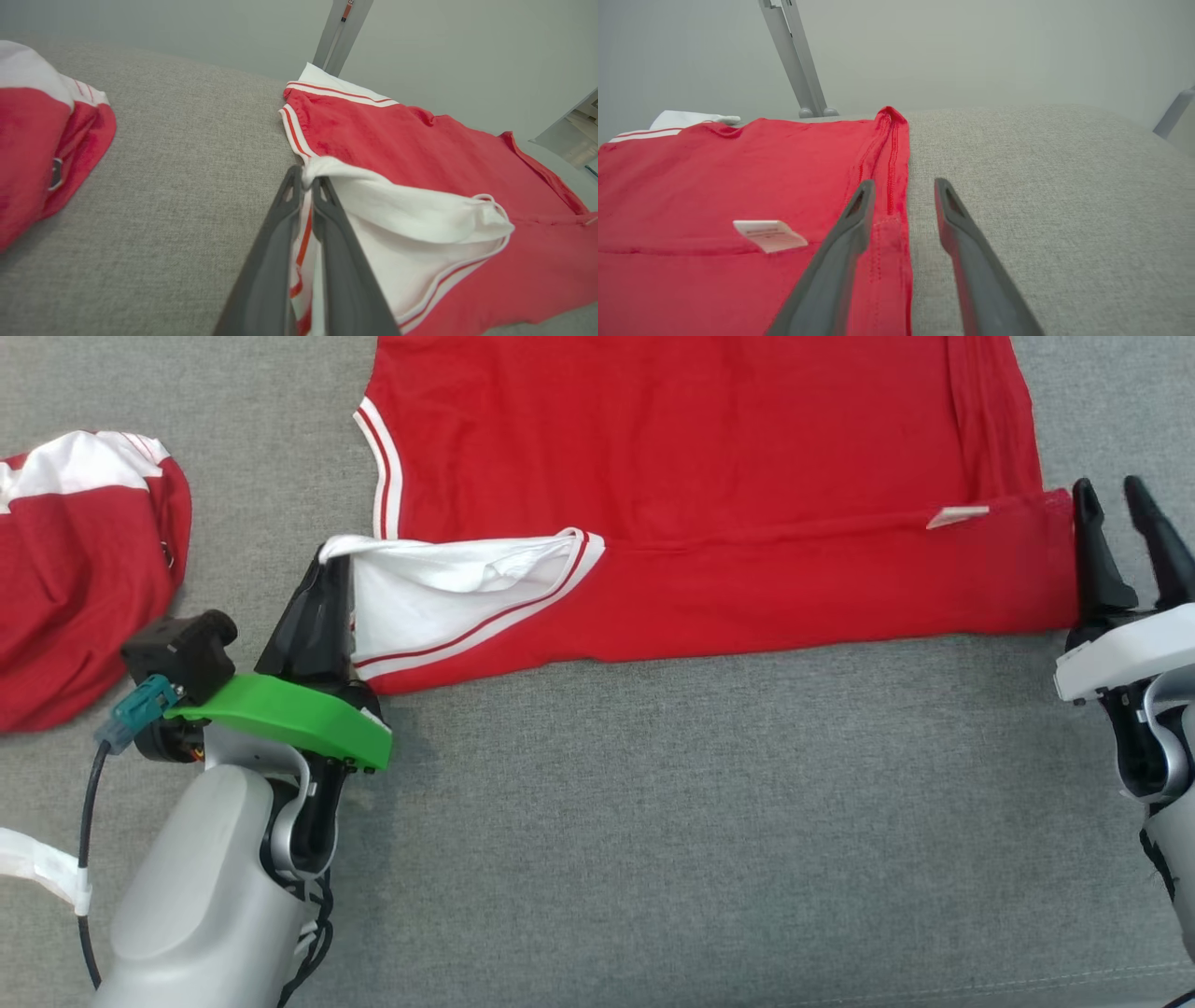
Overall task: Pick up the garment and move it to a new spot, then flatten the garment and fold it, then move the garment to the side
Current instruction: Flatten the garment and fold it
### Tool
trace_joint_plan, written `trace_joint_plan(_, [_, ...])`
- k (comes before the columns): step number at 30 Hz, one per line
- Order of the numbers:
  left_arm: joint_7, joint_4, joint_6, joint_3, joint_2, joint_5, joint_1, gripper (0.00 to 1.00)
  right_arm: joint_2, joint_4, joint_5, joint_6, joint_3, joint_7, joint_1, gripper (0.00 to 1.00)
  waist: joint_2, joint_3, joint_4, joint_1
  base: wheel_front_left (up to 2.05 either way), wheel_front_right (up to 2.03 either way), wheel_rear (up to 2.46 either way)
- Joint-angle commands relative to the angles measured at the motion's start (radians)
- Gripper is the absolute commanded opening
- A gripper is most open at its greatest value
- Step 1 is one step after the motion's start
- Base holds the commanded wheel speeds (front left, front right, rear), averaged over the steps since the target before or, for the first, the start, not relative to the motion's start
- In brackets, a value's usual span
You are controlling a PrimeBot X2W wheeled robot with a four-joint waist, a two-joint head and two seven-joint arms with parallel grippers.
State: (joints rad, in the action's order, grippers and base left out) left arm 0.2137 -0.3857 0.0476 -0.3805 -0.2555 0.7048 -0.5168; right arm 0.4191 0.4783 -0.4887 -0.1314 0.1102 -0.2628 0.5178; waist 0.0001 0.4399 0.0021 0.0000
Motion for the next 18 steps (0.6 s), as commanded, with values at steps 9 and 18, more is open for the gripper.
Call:
trace_joint_plan(9, [0.044, 0.055, -0.054, 0.048, 0.025, -0.004, 0.146, 1.0, -0.036, -0.143, 0.044, 0.001, -0.096, -0.003, -0.137, 1.0, -0.0001, -0.038, 0.005, 0.0, 0.0, 0.0, 0.0])
trace_joint_plan(18, [0.018, 0.08, -0.079, 0.045, 0.055, 0.052, 0.274, 1.0, -0.064, -0.165, 0.024, 0.001, -0.115, -0.003, -0.223, 1.0, -0.0001, -0.042, -0.005, 0.0, 0.0, 0.0, 0.0])
